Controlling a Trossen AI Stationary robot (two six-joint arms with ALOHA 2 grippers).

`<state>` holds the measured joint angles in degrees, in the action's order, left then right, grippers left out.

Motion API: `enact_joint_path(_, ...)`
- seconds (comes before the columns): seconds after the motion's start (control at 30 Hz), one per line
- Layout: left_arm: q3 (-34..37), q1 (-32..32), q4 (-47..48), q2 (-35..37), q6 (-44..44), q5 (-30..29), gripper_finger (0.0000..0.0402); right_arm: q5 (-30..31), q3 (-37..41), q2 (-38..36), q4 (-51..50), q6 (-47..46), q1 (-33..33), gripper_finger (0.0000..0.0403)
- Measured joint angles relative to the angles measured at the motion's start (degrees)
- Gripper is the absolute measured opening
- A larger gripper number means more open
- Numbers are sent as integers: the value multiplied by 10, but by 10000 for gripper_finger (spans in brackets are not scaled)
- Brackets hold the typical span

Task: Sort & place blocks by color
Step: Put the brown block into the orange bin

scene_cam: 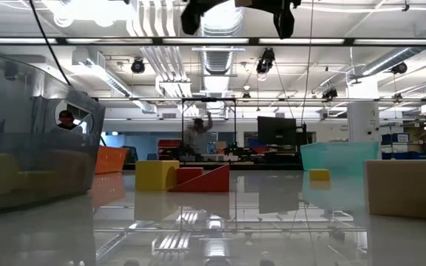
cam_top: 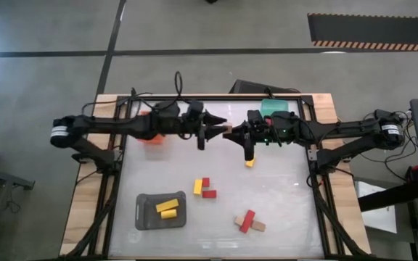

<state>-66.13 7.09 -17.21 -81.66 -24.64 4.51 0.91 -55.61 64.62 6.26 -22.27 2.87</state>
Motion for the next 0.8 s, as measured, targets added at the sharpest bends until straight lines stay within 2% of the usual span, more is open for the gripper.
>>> enact_joint_path(0.13,0,0,-57,-27,-21,0,166,0,0,0,0,0,0,53)
enact_joint_path(0.3,0,0,-73,-37,-20,0,157,0,0,0,0,0,0,53)
enact_joint_path(0.63,0,-1,-75,-37,-11,14,46,-11,0,0,1,-4,0,54)
enact_joint_path(0.8,0,0,-75,-36,-11,25,46,-7,0,-1,1,-3,0,60)
